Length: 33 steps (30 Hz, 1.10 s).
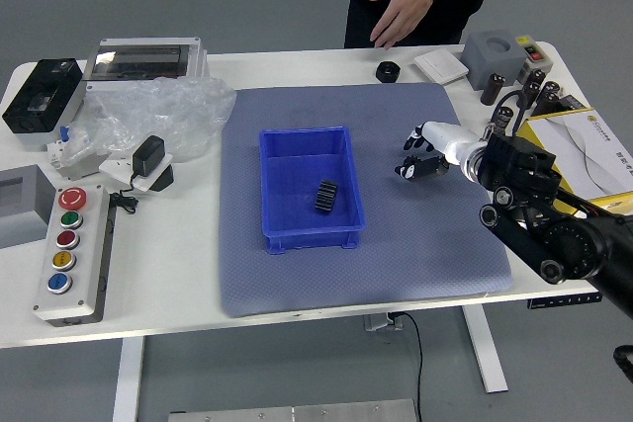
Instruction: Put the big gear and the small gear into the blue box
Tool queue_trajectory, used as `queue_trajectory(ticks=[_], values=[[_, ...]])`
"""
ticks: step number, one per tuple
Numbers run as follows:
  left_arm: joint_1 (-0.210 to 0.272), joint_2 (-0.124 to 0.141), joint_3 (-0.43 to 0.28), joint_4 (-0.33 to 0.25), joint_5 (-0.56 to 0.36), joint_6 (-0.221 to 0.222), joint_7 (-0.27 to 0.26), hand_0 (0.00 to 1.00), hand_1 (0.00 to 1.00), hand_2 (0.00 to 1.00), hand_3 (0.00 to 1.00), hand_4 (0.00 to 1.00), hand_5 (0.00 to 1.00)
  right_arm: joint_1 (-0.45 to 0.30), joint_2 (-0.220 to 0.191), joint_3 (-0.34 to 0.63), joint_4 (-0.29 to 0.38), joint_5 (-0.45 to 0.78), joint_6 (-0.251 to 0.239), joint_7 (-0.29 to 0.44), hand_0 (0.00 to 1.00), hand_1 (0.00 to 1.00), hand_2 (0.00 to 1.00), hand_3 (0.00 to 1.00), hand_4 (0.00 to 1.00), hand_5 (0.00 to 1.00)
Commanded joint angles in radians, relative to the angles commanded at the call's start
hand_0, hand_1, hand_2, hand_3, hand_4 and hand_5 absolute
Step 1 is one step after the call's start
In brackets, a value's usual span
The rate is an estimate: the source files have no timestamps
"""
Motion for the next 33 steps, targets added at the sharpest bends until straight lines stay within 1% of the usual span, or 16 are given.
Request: queue_trajectory(ticks=[3, 4, 9, 10, 15, 16, 21, 22, 27, 28, 33], values=[[0.0, 0.0, 0.0, 0.0, 0.0, 0.0, 0.0, 0.804, 0.832, 0.825, 0.851, 0.682, 0.255, 0.002, 0.003, -0.003, -0.006, -0.006, 0.003, -0.003, 0.716, 0.716, 0.775, 0.73, 0.732, 0.406], [0.0, 0.0, 0.001, 0.0, 0.0, 0.0, 0.0, 0.804, 0.832, 0.825, 0.851, 0.683, 0.255, 0.002, 0.004, -0.004, -0.008, -0.009, 0.004, -0.005, 0.696, 0.694, 0.763, 0.737, 0.733, 0.39], [0.001, 0.001, 0.002, 0.0, 0.001, 0.0, 0.0, 0.804, 0.832, 0.825, 0.851, 0.683, 0.255, 0.004, 0.01, -0.009, -0.016, -0.021, 0.007, -0.01, 0.696, 0.694, 0.763, 0.737, 0.733, 0.39], [0.001, 0.001, 0.002, 0.0, 0.001, 0.0, 0.0, 0.804, 0.83, 0.824, 0.85, 0.682, 0.255, 0.004, 0.011, -0.01, -0.018, -0.023, 0.007, -0.01, 0.678, 0.666, 0.744, 0.749, 0.736, 0.382], [0.002, 0.001, 0.002, 0.0, 0.003, -0.001, 0.001, 0.804, 0.83, 0.824, 0.85, 0.682, 0.255, 0.004, 0.018, -0.013, -0.03, -0.037, 0.009, -0.013, 0.678, 0.666, 0.744, 0.749, 0.736, 0.382], [0.002, 0.001, 0.002, 0.0, 0.003, -0.001, 0.001, 0.804, 0.831, 0.825, 0.851, 0.683, 0.255, 0.005, 0.02, -0.013, -0.033, -0.04, 0.009, -0.013, 0.658, 0.637, 0.707, 0.757, 0.729, 0.372], [0.002, 0.001, 0.002, 0.0, 0.005, -0.001, 0.001, 0.804, 0.831, 0.825, 0.851, 0.683, 0.255, 0.009, 0.029, -0.015, -0.044, -0.06, 0.008, -0.015, 0.658, 0.637, 0.707, 0.757, 0.729, 0.372], [0.002, 0.001, 0.002, 0.0, 0.006, -0.001, 0.001, 0.804, 0.83, 0.825, 0.851, 0.683, 0.256, 0.01, 0.032, -0.016, -0.047, -0.065, 0.008, -0.016, 0.619, 0.604, 0.683, 0.757, 0.718, 0.36], [0.001, 0.001, 0.003, 0.0, 0.005, -0.001, 0.001, 0.804, 0.83, 0.825, 0.851, 0.683, 0.256, 0.017, 0.041, -0.021, -0.057, -0.094, 0.003, -0.018, 0.619, 0.604, 0.683, 0.757, 0.718, 0.36], [0.001, 0.001, 0.003, 0.0, 0.005, -0.001, 0.001, 0.804, 0.83, 0.825, 0.851, 0.682, 0.255, 0.018, 0.042, -0.023, -0.059, -0.101, 0.001, -0.018, 0.553, 0.577, 0.664, 0.744, 0.683, 0.331], [0.002, 0.0, 0.004, 0.0, 0.004, -0.001, 0.001, 0.804, 0.83, 0.825, 0.851, 0.682, 0.255, 0.022, 0.048, -0.033, -0.062, -0.135, -0.005, -0.019, 0.553, 0.577, 0.664, 0.744, 0.683, 0.331]])
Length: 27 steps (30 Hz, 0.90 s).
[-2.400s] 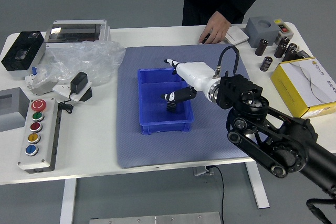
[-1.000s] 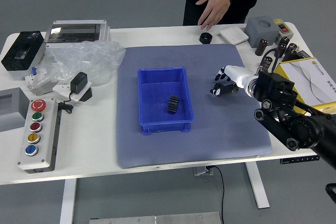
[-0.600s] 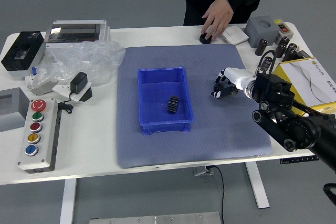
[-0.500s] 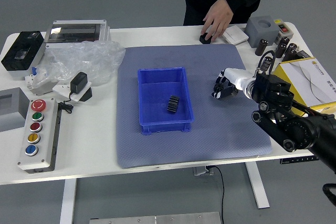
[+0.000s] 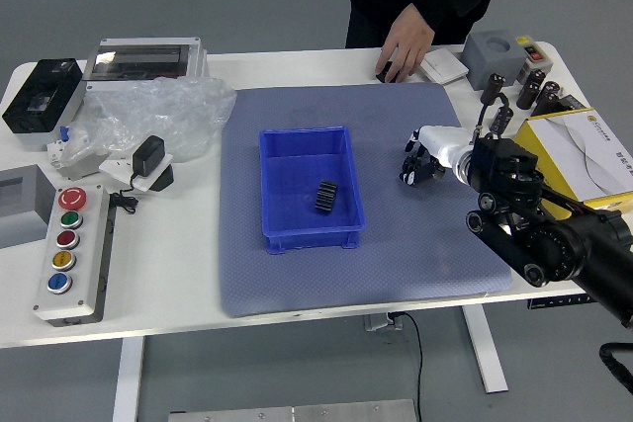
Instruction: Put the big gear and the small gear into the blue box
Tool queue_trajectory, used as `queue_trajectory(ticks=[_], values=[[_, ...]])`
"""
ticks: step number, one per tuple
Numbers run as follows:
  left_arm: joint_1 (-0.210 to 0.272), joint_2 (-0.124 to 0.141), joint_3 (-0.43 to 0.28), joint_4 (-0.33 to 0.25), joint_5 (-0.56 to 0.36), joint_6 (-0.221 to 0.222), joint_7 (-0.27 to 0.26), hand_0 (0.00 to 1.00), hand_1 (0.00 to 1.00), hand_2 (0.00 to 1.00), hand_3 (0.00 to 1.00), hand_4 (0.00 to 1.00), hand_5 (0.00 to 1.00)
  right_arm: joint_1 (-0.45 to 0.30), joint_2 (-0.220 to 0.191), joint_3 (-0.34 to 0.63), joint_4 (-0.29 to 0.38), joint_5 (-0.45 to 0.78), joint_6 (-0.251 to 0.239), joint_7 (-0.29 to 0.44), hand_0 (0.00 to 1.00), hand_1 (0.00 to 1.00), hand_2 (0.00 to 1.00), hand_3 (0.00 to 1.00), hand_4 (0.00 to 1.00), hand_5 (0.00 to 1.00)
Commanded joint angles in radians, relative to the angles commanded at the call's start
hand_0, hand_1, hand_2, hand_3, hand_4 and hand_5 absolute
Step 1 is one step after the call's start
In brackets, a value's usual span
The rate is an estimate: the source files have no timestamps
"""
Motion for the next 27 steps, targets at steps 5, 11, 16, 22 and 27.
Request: queue_trajectory(ticks=[5, 11, 16, 22, 27], values=[[0.0, -0.001, 0.0, 0.0, -0.001, 0.0, 0.0, 0.803, 0.83, 0.825, 0.85, 0.682, 0.255, 0.002, 0.004, -0.011, 0.0, -0.026, -0.001, -0.004, 0.51, 0.549, 0.651, 0.729, 0.643, 0.277], [0.0, -0.002, 0.0, 0.0, -0.001, 0.0, 0.0, 0.803, 0.83, 0.825, 0.85, 0.682, 0.255, 0.003, 0.006, -0.02, 0.003, -0.049, 0.001, -0.01, 0.491, 0.539, 0.648, 0.725, 0.645, 0.28], [0.0, -0.002, 0.0, 0.0, -0.002, 0.0, 0.0, 0.803, 0.83, 0.825, 0.849, 0.682, 0.255, 0.004, 0.007, -0.028, 0.003, -0.061, 0.004, -0.015, 0.485, 0.538, 0.646, 0.716, 0.644, 0.283], [-0.001, -0.003, 0.0, 0.0, -0.002, 0.0, -0.001, 0.803, 0.83, 0.825, 0.85, 0.682, 0.255, 0.003, 0.01, -0.037, 0.003, -0.071, 0.007, -0.024, 0.478, 0.536, 0.645, 0.713, 0.647, 0.282], [-0.001, -0.003, 0.0, 0.0, -0.003, 0.0, -0.001, 0.804, 0.83, 0.825, 0.849, 0.682, 0.255, 0.001, 0.011, -0.045, 0.005, -0.085, 0.003, -0.032, 0.461, 0.522, 0.632, 0.681, 0.627, 0.265]])
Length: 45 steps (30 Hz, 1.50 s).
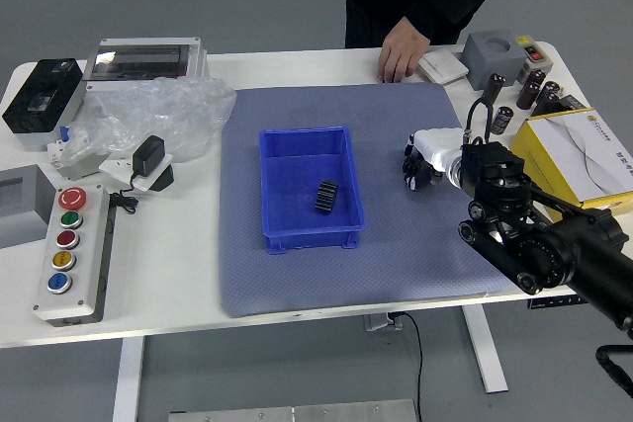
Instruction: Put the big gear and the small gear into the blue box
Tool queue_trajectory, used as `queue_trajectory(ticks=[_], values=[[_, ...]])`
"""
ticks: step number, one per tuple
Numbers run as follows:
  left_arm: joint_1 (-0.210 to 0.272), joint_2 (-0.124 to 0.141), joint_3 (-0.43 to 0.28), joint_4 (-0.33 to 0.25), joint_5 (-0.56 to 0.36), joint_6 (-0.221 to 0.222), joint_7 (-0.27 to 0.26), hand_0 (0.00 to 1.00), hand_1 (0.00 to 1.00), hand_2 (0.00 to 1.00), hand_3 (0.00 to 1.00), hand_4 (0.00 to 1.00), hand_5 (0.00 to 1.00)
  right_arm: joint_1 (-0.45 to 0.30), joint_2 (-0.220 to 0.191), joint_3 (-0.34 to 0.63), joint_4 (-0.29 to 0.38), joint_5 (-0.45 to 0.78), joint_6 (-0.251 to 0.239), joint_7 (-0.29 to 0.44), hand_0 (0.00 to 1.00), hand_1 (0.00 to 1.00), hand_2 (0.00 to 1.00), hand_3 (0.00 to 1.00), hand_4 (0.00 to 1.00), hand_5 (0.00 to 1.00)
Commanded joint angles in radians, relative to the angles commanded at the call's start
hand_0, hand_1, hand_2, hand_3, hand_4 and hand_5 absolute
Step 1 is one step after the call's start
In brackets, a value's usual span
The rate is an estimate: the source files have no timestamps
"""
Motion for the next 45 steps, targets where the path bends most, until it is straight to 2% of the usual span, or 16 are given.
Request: queue_trajectory(ticks=[3, 4, 15, 16, 31, 39, 45], values=[[0.0, 0.0, 0.0, 0.0, -0.001, 0.0, 0.0, 0.804, 0.83, 0.825, 0.849, 0.682, 0.255, -0.001, 0.0, -0.003, 0.0, -0.007, -0.004, -0.001, 0.461, 0.522, 0.632, 0.681, 0.627, 0.265], [0.0, 0.0, 0.001, 0.0, -0.001, 0.0, 0.0, 0.803, 0.83, 0.825, 0.849, 0.683, 0.256, -0.002, 0.0, -0.003, 0.0, -0.009, -0.006, -0.001, 0.445, 0.502, 0.555, 0.639, 0.599, 0.241], [0.0, -0.001, 0.0, 0.0, 0.0, 0.0, 0.0, 0.803, 0.83, 0.825, 0.85, 0.682, 0.255, -0.006, 0.002, -0.009, -0.005, -0.029, -0.027, 0.004, 0.422, 0.465, 0.515, 0.613, 0.576, 0.246], [0.0, -0.001, 0.0, 0.0, 0.0, 0.0, 0.0, 0.803, 0.83, 0.824, 0.849, 0.682, 0.255, -0.006, 0.003, -0.009, -0.006, -0.03, -0.028, 0.004, 0.403, 0.436, 0.475, 0.582, 0.558, 0.222], [0.003, -0.001, -0.001, 0.0, 0.004, 0.0, 0.0, 0.803, 0.83, 0.824, 0.85, 0.682, 0.255, -0.016, 0.003, 0.016, 0.0, -0.041, -0.054, 0.006, 0.387, 0.408, 0.437, 0.551, 0.55, 0.2], [0.003, 0.0, 0.001, 0.0, 0.004, 0.0, 0.0, 0.803, 0.83, 0.823, 0.85, 0.682, 0.254, -0.027, -0.011, 0.055, 0.036, -0.048, -0.062, 0.003, 0.389, 0.407, 0.433, 0.551, 0.55, 0.185], [0.003, 0.002, 0.001, 0.0, 0.001, 0.0, 0.0, 0.803, 0.831, 0.823, 0.849, 0.682, 0.255, -0.046, -0.045, 0.108, 0.118, -0.058, -0.059, -0.009, 0.394, 0.403, 0.428, 0.547, 0.53, 0.167]])
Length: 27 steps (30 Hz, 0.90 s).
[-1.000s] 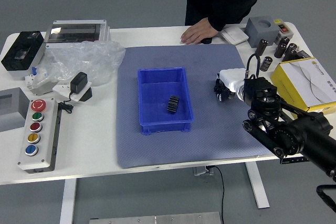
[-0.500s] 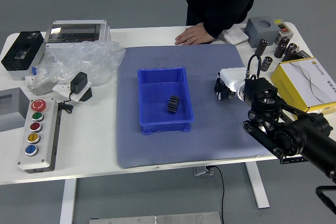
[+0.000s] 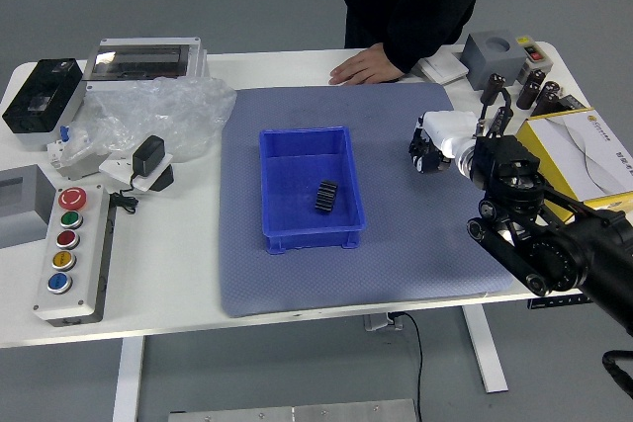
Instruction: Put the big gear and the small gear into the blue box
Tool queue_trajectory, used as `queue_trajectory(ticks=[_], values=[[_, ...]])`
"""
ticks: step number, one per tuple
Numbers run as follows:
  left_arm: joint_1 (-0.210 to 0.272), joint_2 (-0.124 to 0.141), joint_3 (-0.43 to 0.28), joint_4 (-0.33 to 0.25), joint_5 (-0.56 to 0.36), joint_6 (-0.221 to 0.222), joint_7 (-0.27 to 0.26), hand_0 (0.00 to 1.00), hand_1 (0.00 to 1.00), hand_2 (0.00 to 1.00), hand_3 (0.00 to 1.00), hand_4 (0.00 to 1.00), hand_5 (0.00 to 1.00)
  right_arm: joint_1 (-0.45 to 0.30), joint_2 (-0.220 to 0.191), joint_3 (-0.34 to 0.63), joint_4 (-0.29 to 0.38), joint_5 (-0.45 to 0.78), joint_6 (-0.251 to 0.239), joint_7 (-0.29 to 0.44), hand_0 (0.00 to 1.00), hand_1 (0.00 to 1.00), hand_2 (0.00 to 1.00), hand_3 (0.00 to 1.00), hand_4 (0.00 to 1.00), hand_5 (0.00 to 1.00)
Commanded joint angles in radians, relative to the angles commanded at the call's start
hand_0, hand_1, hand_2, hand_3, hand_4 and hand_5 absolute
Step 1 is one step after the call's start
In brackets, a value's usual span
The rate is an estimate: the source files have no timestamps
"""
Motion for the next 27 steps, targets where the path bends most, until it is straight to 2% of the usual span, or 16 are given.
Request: queue_trajectory(ticks=[8, 14, 17, 21, 27], values=[[-0.002, 0.001, -0.002, 0.0, -0.004, 0.001, -0.001, 0.803, 0.831, 0.823, 0.849, 0.682, 0.256, -0.025, -0.052, 0.059, 0.165, -0.015, 0.011, -0.024, 0.405, 0.402, 0.425, 0.551, 0.515, 0.155], [-0.005, 0.002, -0.002, 0.0, -0.003, 0.0, -0.003, 0.803, 0.831, 0.822, 0.849, 0.682, 0.254, -0.028, -0.054, 0.059, 0.297, -0.017, 0.016, -0.034, 0.405, 0.403, 0.423, 0.551, 0.513, 0.156], [-0.003, 0.003, -0.004, 0.0, -0.002, 0.001, -0.002, 0.803, 0.831, 0.822, 0.849, 0.682, 0.254, -0.025, -0.036, 0.043, 0.366, -0.015, 0.022, -0.041, 0.405, 0.403, 0.423, 0.551, 0.513, 0.156], [-0.001, 0.002, -0.004, 0.0, -0.001, 0.001, 0.0, 0.804, 0.83, 0.821, 0.849, 0.682, 0.255, -0.019, 0.009, 0.011, 0.433, -0.012, 0.025, -0.047, 0.406, 0.403, 0.424, 0.551, 0.51, 0.154], [-0.002, -0.001, -0.005, 0.0, 0.001, 0.001, -0.001, 0.804, 0.83, 0.821, 0.849, 0.681, 0.255, -0.009, 0.076, -0.049, 0.442, 0.006, 0.022, -0.046, 0.408, 0.404, 0.427, 0.557, 0.509, 0.154]])
